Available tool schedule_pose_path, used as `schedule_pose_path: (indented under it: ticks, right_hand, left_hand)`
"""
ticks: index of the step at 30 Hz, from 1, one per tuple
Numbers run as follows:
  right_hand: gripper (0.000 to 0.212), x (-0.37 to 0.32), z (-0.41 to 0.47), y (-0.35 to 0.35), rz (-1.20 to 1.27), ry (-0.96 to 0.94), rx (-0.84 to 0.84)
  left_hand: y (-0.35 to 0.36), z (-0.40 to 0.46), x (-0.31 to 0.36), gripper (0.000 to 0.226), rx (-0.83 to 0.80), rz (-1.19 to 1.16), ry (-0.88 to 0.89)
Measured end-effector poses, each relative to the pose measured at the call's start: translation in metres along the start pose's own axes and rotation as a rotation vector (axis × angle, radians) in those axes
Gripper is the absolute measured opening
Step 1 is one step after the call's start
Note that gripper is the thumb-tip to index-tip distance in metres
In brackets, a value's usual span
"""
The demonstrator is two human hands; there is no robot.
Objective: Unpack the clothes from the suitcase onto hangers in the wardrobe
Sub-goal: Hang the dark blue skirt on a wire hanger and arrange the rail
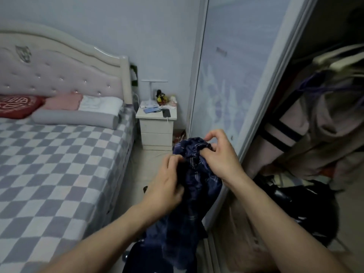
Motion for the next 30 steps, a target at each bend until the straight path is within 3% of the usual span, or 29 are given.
schedule_pose_path:
  ticks: [3, 6, 8, 10, 12, 15, 18, 22, 26, 30]
  right_hand:
    - [0.037, -0.026, 0.003, -0.017, -0.384, -0.267, -0.265]
    - [0.043, -0.017, -0.018, -0.007, -0.832, -0.394, -0.666]
    - [0.035, -0.004, -0.031, -0.005, -0.915, -0.344, -0.761]
    - [0.032, 0.006, -0.035, -0.012, -0.897, -0.228, -0.707]
    - [0.034, 0.01, -0.03, -0.03, -0.804, -0.11, -0.5]
    - [0.028, 0.016, -0.025, -0.05, -0.842, -0.078, -0.258]
    - [0.053, 0.028, -0.032, -0.044, -0.958, -0.03, -0.337]
    - [0.071, 0.052, -0.037, -0.038, -0.869, 0.094, -0.445]
    - [0.075, 0.073, -0.042, -0.043, -0.761, 0.177, -0.513]
    - [0.07, 0.084, -0.058, -0.046, -0.879, 0.157, -0.545]
  left_hand:
    - [-0.004, 0.018, -0.026, 0.026, -0.095, 0.448, -0.141]
    - [-0.036, 0.038, -0.032, 0.033, -0.016, 0.41, -0.142]
    - [-0.044, 0.046, -0.025, 0.044, -0.031, 0.328, -0.082]
    - [-0.036, 0.047, -0.019, 0.056, -0.142, 0.354, -0.063]
    - [-0.02, 0.043, -0.022, 0.061, -0.258, 0.43, -0.056]
    - [-0.009, 0.037, -0.019, 0.06, -0.258, 0.415, 0.005]
    - [-0.021, 0.042, -0.016, 0.051, -0.143, 0.336, -0.015]
    - [-0.033, 0.043, -0.034, 0.043, -0.042, 0.411, -0.121]
    - [-0.033, 0.02, -0.087, 0.064, -0.174, 0.692, -0.306]
    - [-0.032, -0.008, -0.122, 0.07, -0.274, 0.599, -0.425]
Point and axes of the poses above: each hand's wrist, its own z-axis towards the middle knuckle, its own y-axis out of the palm, x = y × z, the point moved 9 cm from there along z, towards the middle knuckle, and after that the axes turned 12 degrees about -y, right-handed, at the moved point
